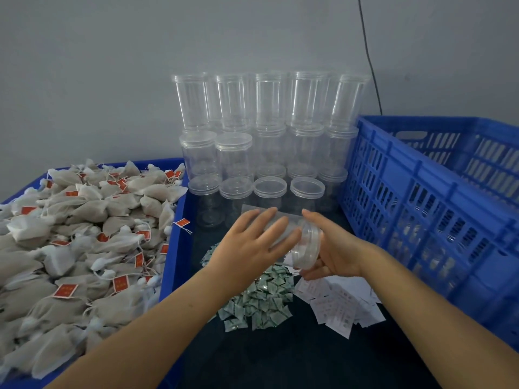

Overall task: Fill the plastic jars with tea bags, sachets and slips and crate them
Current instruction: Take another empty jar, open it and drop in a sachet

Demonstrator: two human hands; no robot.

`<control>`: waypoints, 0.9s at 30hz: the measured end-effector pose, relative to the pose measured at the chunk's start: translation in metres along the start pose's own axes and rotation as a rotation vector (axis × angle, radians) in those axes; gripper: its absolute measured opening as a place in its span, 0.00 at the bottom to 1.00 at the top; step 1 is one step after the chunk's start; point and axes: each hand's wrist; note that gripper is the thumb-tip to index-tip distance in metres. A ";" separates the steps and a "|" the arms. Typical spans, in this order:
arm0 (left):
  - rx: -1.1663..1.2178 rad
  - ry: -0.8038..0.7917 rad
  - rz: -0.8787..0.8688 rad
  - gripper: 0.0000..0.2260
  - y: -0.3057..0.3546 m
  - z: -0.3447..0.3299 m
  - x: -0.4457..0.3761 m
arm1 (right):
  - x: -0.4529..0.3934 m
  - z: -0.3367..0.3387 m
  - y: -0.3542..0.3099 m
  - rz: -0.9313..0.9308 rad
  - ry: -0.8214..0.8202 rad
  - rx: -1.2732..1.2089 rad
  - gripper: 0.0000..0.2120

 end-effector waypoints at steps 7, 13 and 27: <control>0.588 -0.297 0.535 0.42 -0.001 -0.001 0.005 | 0.014 -0.004 -0.011 0.339 0.131 0.316 0.09; 1.554 -0.304 0.958 0.34 -0.011 0.004 0.009 | 0.012 0.026 -0.010 0.608 0.144 -0.117 0.21; 1.419 0.266 1.290 0.35 -0.031 -0.016 0.014 | -0.085 -0.004 0.026 0.386 0.774 0.030 0.29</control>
Point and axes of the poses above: each hand's wrist, its own x-axis away from the middle knuckle, its own z-axis out of the back of the hand, y = z × x, and after that the axes turned 10 degrees about x, right-handed
